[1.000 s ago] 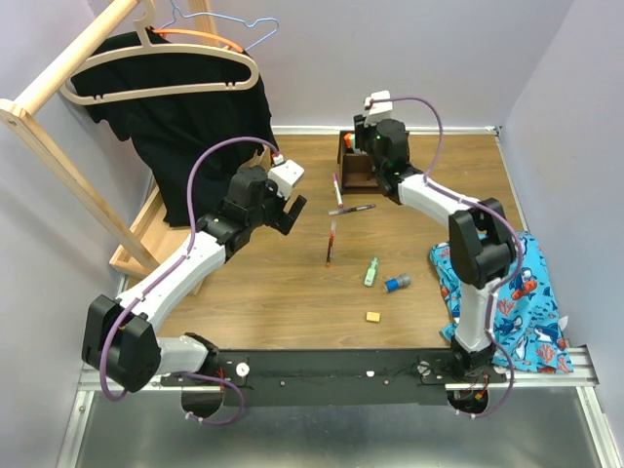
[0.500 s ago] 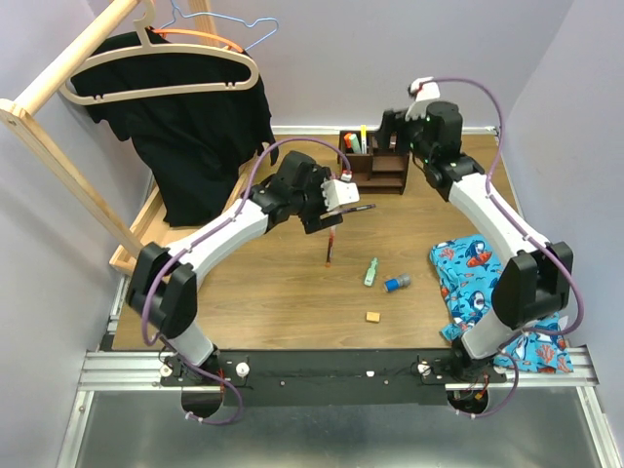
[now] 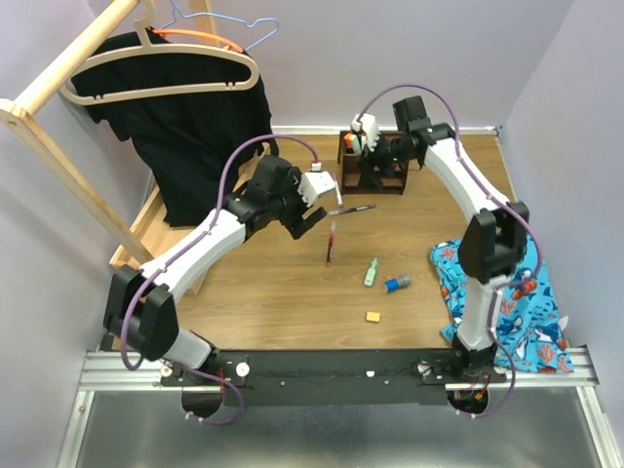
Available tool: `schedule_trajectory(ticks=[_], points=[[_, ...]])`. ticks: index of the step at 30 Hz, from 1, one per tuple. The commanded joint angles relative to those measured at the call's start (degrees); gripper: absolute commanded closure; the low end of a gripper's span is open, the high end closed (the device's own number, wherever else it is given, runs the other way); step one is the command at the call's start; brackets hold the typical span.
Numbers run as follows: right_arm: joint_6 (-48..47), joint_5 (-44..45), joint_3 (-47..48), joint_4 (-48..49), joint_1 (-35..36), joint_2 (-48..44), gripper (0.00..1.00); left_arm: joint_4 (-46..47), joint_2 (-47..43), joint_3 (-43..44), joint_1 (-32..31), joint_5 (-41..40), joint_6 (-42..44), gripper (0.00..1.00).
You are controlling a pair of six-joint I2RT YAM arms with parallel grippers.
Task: Sort the stationery into containers
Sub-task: Pick up the pen from the center of the board.
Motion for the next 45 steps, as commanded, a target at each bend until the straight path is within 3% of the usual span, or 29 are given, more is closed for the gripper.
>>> schedule_trajectory(ticks=[1,3,5,8,9,11,15,19,31,45], points=[[-16.01,-1.70,14.05,-21.80,3.63,11.87,0.30,1.43,-7.81,-7.31,1.20,-7.43,-13.67,0.05],[-1.38,-0.45,19.42,-21.21,5.56,16.17,0.37,0.73,-10.27,-8.99,3.04,-10.77,-16.85,0.02],[18.77,1.83,16.65,-16.05,6.45,15.77,0.37,-0.59,-12.11,-10.05,6.45,-12.45,-20.70,0.01],[36.06,13.58,7.16,-6.57,10.66,9.10,0.23,-1.65,-13.52,-10.23,10.15,-14.64,-24.32,0.02],[39.34,16.49,2.52,-5.13,13.28,7.69,0.21,-1.39,-14.05,-10.58,10.86,-15.09,-24.85,0.02],[49.94,21.42,-0.59,-3.28,14.80,5.74,0.27,0.01,-15.63,-11.90,11.48,-16.67,-25.21,0.02],[58.07,28.71,-2.45,-4.06,16.03,8.37,0.36,0.90,-17.65,-12.87,11.93,-16.50,-25.12,0.02],[62.40,34.62,0.10,-5.38,16.03,13.03,0.43,1.25,-20.29,-14.18,11.49,-16.76,-25.21,0.01],[63.28,38.05,7.13,-4.24,19.55,20.41,0.44,3.18,-26.36,-19.37,9.64,-17.55,-25.12,0.01],[65.57,40.24,2.21,-6.08,20.78,21.73,0.46,3.62,-26.01,-18.93,9.55,-17.55,-25.21,0.01]])
